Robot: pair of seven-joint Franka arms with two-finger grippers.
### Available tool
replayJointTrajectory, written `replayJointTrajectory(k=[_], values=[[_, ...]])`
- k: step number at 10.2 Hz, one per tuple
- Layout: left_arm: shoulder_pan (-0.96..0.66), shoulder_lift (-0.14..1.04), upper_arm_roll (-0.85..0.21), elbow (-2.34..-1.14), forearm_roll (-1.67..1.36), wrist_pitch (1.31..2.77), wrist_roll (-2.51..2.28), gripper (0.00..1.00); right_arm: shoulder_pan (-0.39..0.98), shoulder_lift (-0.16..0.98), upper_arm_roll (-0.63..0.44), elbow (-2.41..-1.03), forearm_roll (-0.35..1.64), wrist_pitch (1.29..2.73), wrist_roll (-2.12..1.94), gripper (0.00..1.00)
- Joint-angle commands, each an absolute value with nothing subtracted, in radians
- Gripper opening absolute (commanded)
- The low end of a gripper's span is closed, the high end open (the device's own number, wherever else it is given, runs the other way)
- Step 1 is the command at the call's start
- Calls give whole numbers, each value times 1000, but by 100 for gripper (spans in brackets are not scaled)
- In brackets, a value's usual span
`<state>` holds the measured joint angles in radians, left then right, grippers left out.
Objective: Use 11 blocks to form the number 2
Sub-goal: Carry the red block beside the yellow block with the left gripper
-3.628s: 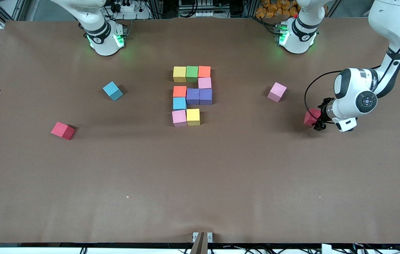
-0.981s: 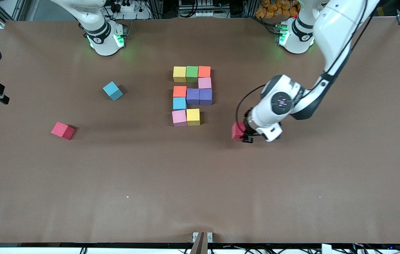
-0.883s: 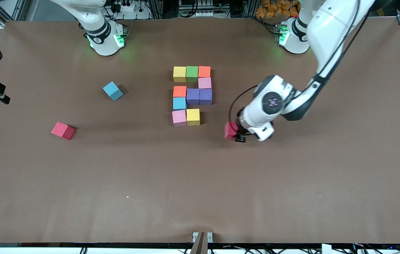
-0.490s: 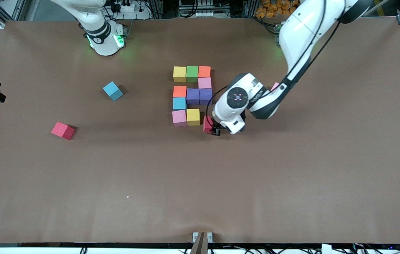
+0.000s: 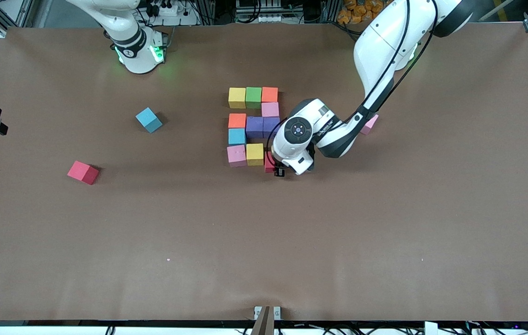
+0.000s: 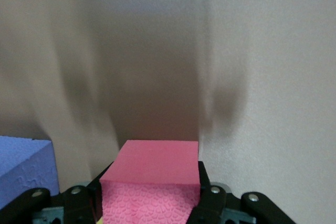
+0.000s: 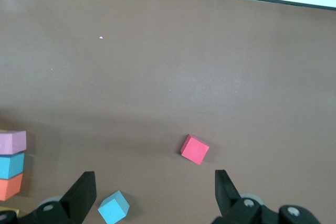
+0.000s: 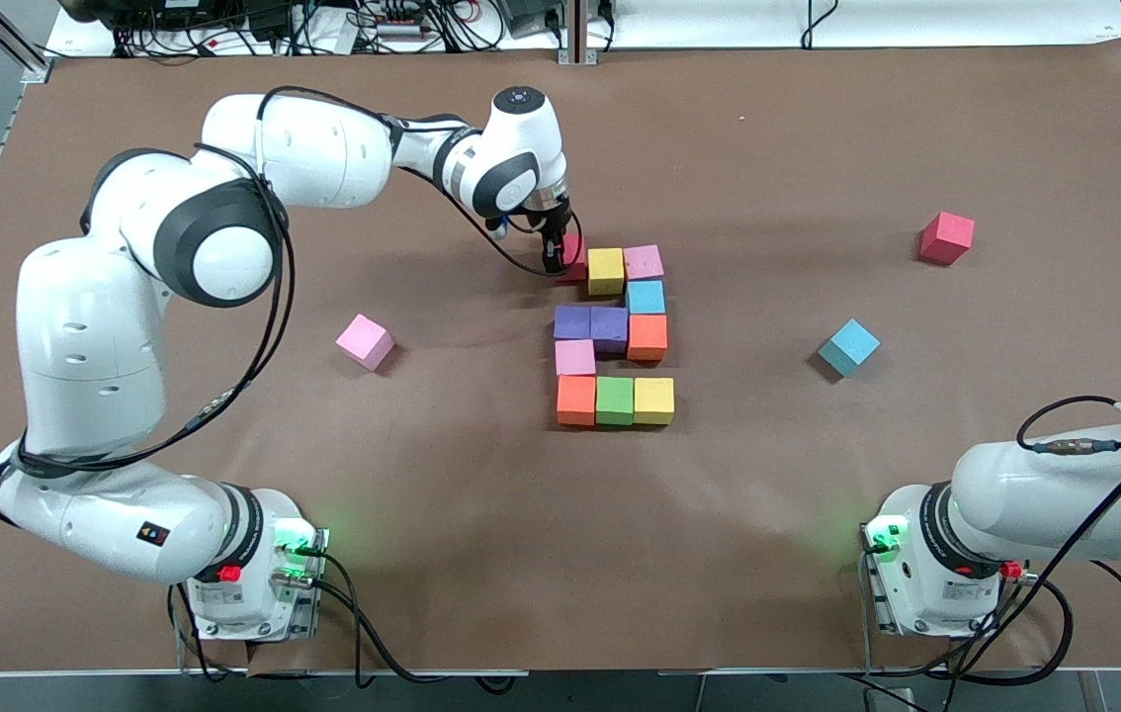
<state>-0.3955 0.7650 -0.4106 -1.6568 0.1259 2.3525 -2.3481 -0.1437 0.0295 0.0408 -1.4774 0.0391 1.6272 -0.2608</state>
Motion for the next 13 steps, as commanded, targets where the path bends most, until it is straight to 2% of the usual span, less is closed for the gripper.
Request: replayJointTrajectory(k=[1,11,13], values=[[-410,765,-397,-1640,104,2287,-2375,42,-153,40,38,-1456,46,1611,-288,100],[-439,759,-408,-1620,97,2261,-2379,43,-150,63,41,-1451,54,1612,-288,100],[-445,759,-407,-1621,101,2261,-2379,100,-152,61,40,-1445,45,1609,-282,100]])
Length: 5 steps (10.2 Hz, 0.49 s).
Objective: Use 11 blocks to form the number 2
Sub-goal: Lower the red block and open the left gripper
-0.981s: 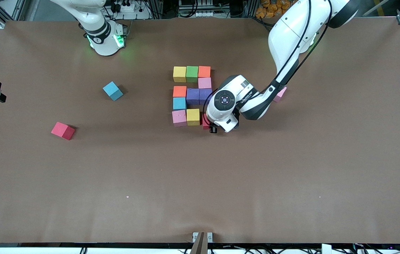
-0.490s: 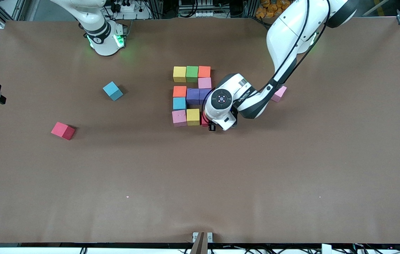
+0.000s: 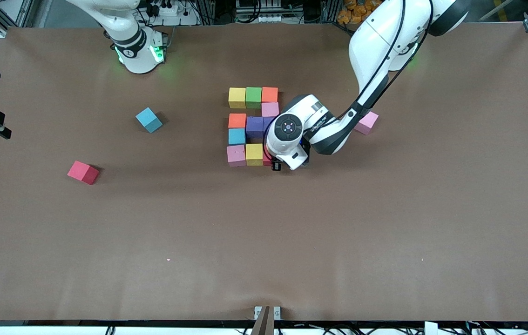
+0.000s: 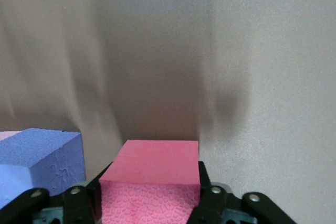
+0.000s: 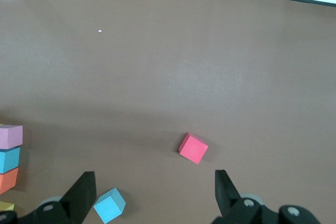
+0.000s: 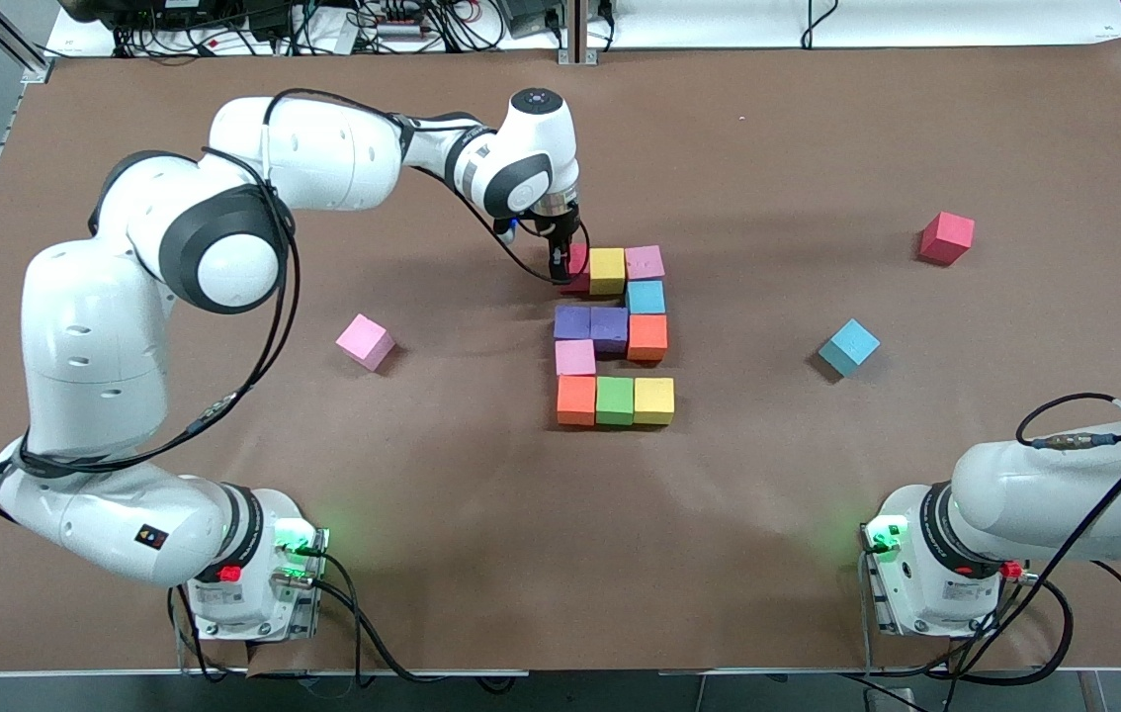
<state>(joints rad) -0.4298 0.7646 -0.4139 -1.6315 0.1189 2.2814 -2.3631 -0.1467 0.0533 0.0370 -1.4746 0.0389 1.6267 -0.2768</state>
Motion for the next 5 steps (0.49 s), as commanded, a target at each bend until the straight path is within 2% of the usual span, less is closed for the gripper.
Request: replayJointTrajectory(k=[1,5], values=[[-448,758,-407,-1621,101,2261,-2379,100,-156,51,35,-1442,44,1594,-284,100],[-431,701,-407,-1620,115,2180,-2365,100,-150,57,41,-1422,45,1577,-276,100]])
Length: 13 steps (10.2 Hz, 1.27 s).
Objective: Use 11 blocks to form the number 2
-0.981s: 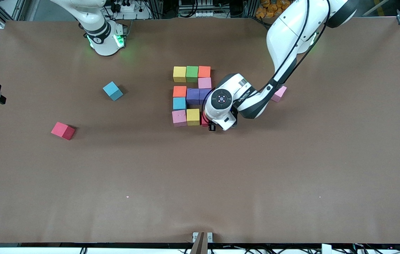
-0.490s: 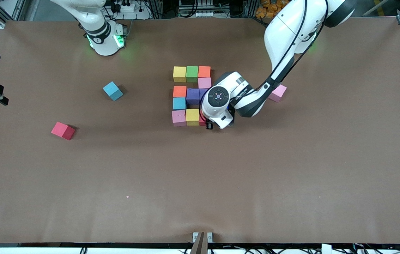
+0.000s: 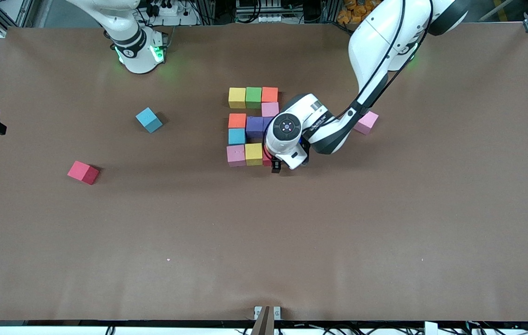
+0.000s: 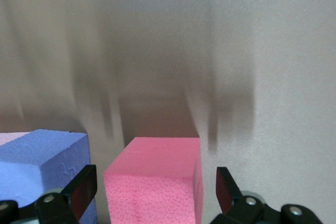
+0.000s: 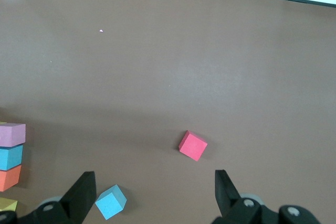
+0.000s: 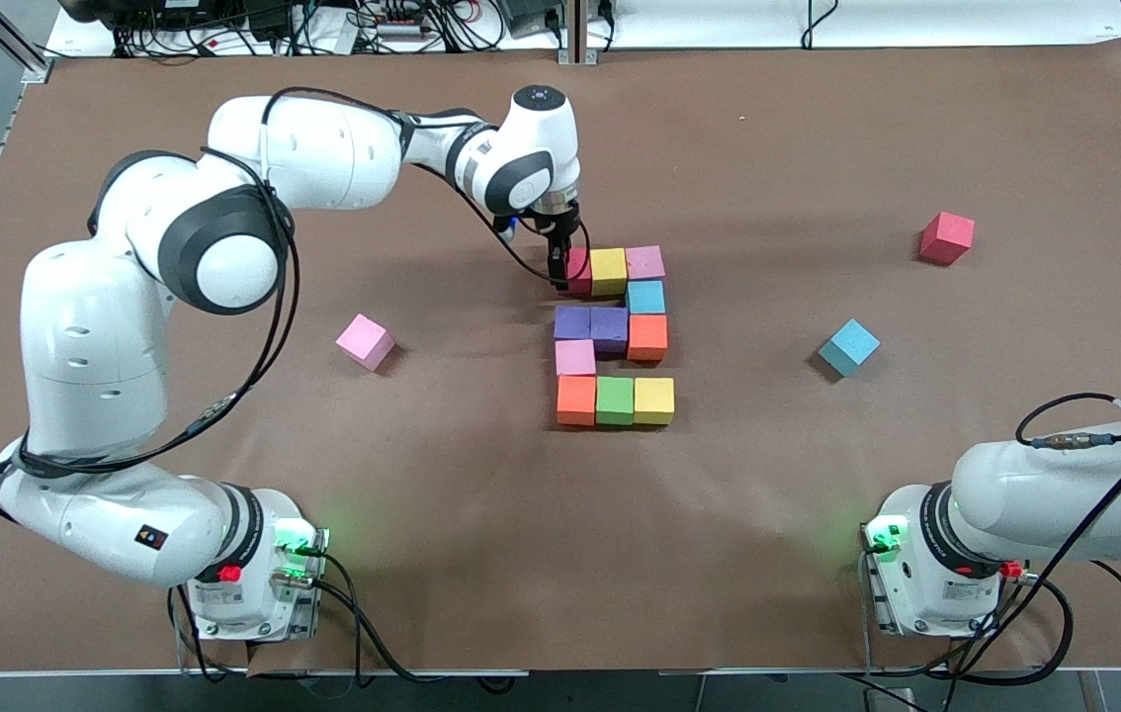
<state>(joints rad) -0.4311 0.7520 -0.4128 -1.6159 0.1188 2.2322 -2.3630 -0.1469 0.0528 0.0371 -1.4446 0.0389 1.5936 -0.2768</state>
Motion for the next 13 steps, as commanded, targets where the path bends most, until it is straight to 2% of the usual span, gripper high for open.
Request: replayJointTrajectory(k=[1,5,11,13], values=[[-426,683,-405,-1620,115,2155,-2353,100,-153,57,41,-1422,44,1577,-278,100],[-387,602,-397,-1620,120,2057,-2232,100,-155,58,40,-1420,55,1578,-278,100],[-191,508,-396,-1618,201,2029,-2024,100,-150,60,40,-1420,55,1580,-278,100],[-145,483,-399,-1605,221,1979,-1921,100,-159,58,37,-1420,57,1585,-276,100]])
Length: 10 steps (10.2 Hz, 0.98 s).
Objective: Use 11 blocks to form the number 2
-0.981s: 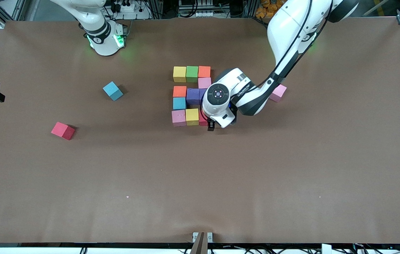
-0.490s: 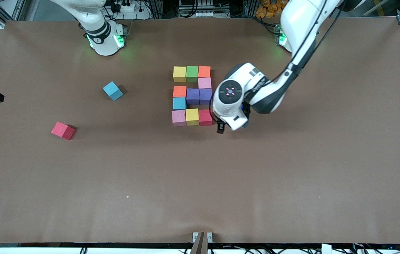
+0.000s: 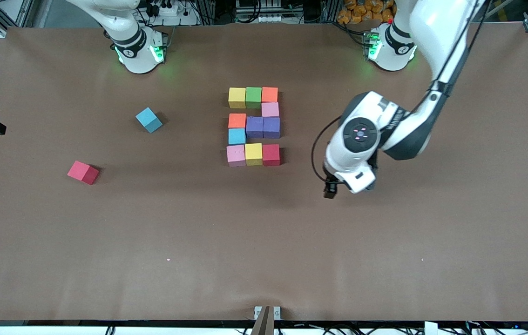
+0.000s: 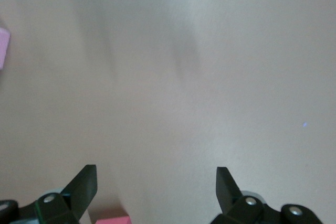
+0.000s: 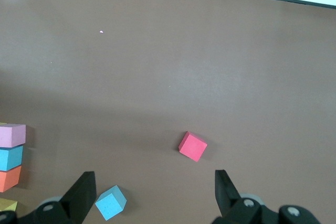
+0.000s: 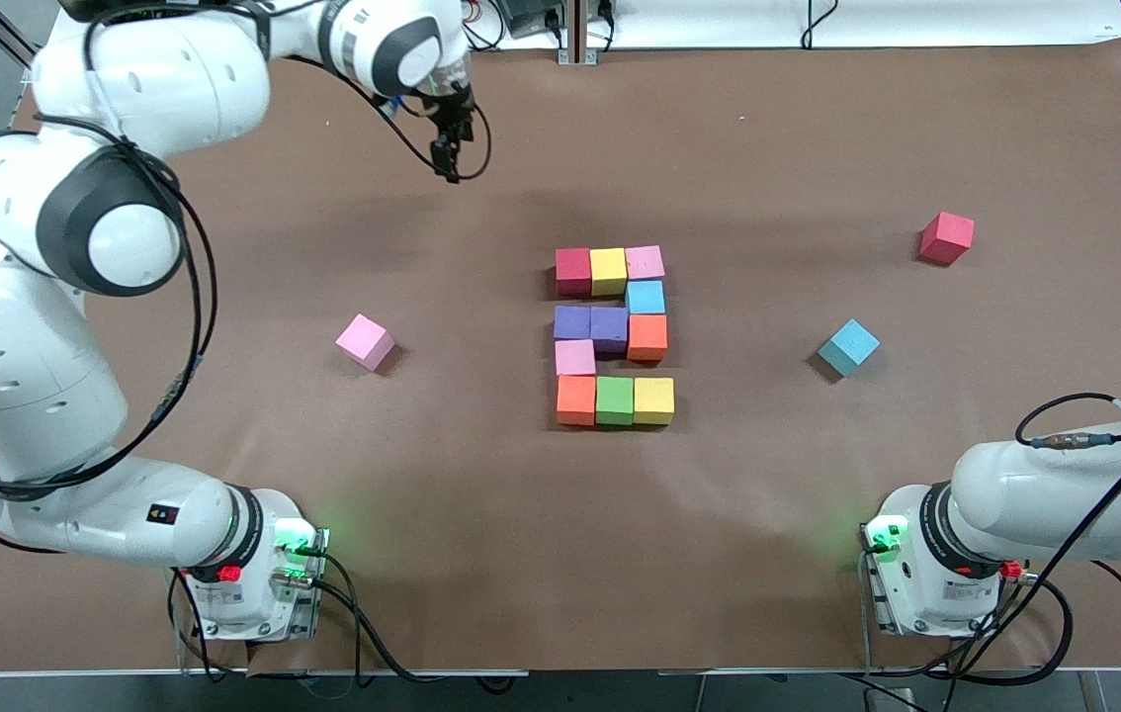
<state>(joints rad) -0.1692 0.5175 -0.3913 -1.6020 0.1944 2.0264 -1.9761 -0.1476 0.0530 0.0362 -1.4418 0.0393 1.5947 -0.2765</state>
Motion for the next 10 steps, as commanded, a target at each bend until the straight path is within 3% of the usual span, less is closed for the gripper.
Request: replayJointTrajectory(k=[1,6,10], values=[[-131,465,-397,-1597,221,1942,-1866,100,-161,58,35,-1420,57,1585,-278,100],[-29,321,-397,-1620,166,1749,-1445,100,-188,61,34,-1422,57,1586,-276,100],[-46,158,-290,-1730,109,1710,-1070,100,-198,61,35,-1420,58,1592,-276,100]])
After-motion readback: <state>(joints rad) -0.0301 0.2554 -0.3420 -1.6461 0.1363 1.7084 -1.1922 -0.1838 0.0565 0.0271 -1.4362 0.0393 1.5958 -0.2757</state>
